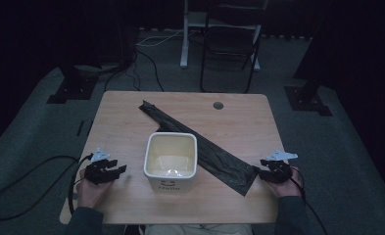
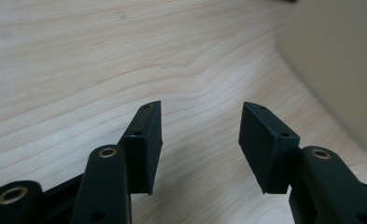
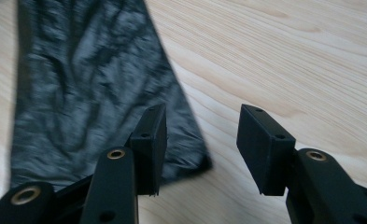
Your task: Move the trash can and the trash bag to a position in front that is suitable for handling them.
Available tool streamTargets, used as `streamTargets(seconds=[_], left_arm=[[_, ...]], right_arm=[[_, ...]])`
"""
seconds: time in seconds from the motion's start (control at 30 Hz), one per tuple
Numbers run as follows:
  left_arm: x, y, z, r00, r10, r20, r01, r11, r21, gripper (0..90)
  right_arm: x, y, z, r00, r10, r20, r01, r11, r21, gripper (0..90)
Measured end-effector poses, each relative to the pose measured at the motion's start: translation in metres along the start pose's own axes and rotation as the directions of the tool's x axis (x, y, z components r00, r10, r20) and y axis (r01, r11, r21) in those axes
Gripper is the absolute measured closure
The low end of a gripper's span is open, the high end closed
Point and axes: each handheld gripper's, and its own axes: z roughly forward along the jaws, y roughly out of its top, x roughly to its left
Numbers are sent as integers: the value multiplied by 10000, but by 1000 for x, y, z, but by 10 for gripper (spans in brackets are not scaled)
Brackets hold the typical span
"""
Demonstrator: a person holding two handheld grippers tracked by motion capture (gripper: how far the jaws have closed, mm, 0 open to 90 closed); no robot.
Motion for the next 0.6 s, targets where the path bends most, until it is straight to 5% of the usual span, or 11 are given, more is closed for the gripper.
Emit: streamTargets(seconds=[0.33, 0.6], left_arm=[[-33, 15, 4, 9946, 778, 685, -774, 9970, -79, 479], [-50, 21, 7, 9871, 1088, 1176, -1068, 9940, -235, 473]], right_arm=[[36, 39, 2, 9933, -744, -878, 706, 9964, -461, 509], [75, 73, 24, 9743, -1497, -1681, 1435, 9885, -486, 506]])
